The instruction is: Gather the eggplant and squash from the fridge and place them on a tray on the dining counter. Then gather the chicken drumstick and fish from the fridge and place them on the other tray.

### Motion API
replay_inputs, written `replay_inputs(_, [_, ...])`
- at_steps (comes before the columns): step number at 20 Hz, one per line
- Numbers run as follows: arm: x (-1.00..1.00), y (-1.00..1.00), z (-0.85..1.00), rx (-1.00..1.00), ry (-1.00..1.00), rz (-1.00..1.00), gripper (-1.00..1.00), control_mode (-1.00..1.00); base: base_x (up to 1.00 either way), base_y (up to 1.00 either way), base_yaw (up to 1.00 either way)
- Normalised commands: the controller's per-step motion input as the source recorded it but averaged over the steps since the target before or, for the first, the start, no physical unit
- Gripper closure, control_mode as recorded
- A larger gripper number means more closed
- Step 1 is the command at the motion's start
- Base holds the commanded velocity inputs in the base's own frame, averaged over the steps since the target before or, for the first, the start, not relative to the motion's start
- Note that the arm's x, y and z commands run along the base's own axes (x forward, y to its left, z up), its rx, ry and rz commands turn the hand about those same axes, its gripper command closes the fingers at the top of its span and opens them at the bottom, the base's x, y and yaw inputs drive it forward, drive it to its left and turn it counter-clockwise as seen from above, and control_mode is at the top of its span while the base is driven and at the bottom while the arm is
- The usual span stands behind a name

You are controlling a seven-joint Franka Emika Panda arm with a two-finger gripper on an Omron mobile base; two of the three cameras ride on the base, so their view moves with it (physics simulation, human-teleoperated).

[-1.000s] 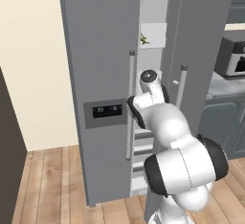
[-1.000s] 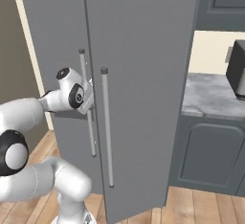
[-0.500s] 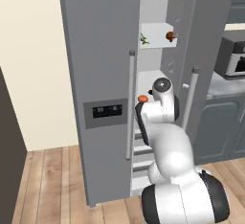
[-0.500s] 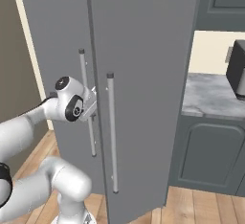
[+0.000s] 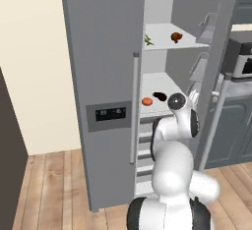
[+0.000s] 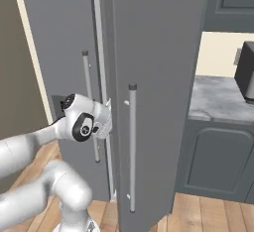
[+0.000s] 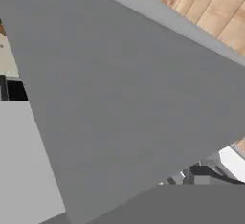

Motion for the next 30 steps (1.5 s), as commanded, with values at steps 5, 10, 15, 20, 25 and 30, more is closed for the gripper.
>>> replay_inputs(5, [-0.07,-1.00,0.08,0.01,0.00,-0.43,-1.00,-1.00,0.00,0.00,0.00])
replay_inputs(10, [0.00,-0.97,0.19,0.00,0.00,-0.40,-1.00,-1.00,0.00,0.00,0.00])
replay_inputs(15, [0.14,-0.36,0.01,0.00,0.00,-0.33,-1.00,-1.00,0.00,0.00,0.00])
replay_inputs(20, [0.29,-0.15,0.18,0.00,0.00,-0.22,-1.00,-1.00,0.00,0.00,0.00])
replay_inputs(25, [0.16,-0.88,0.25,0.00,0.06,-0.26,-1.00,-1.00,0.00,0.00,0.00])
replay_inputs(30, [0.05,-0.19,0.02,0.00,0.01,-0.21,-1.00,-1.00,0.00,0.00,0.00])
